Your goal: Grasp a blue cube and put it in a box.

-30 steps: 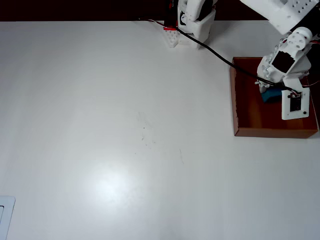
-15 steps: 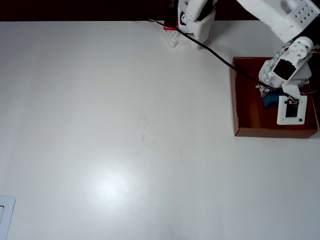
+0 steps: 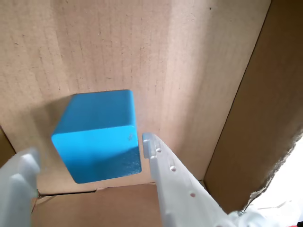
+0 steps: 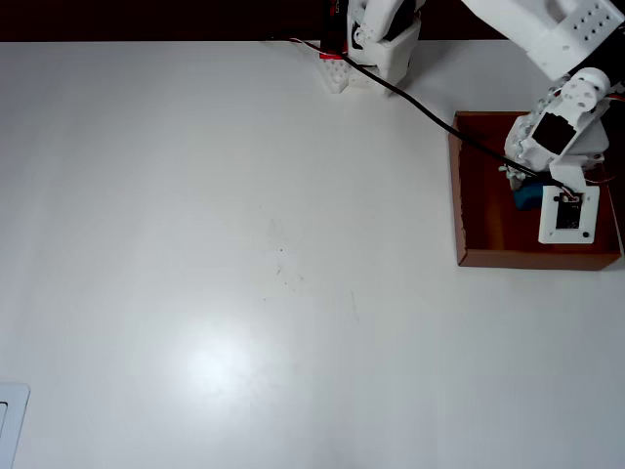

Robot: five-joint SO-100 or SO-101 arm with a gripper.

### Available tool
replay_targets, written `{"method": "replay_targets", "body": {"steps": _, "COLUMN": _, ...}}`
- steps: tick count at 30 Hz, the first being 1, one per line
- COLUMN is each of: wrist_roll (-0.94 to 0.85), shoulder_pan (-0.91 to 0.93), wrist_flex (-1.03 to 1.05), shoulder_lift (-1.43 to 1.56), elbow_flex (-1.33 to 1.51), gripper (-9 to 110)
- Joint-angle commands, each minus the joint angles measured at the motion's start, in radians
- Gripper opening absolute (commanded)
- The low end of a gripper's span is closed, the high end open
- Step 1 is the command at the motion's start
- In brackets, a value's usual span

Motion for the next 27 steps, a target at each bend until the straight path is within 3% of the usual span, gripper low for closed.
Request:
{"method": "replay_targets", "body": {"steps": 1, "wrist_roll": 0.003, "shoulder_pan": 0.002, "wrist_flex": 0.005, "shoulder_lift": 0.075, "elbow_flex": 0.0, "gripper": 33}}
{"method": "replay_targets", "body": {"steps": 27, "wrist_roll": -0.009, "shoulder_pan": 0.02, "wrist_flex": 0.126, "shoulder_lift": 0.336, "elbow_flex": 0.015, "gripper": 35}}
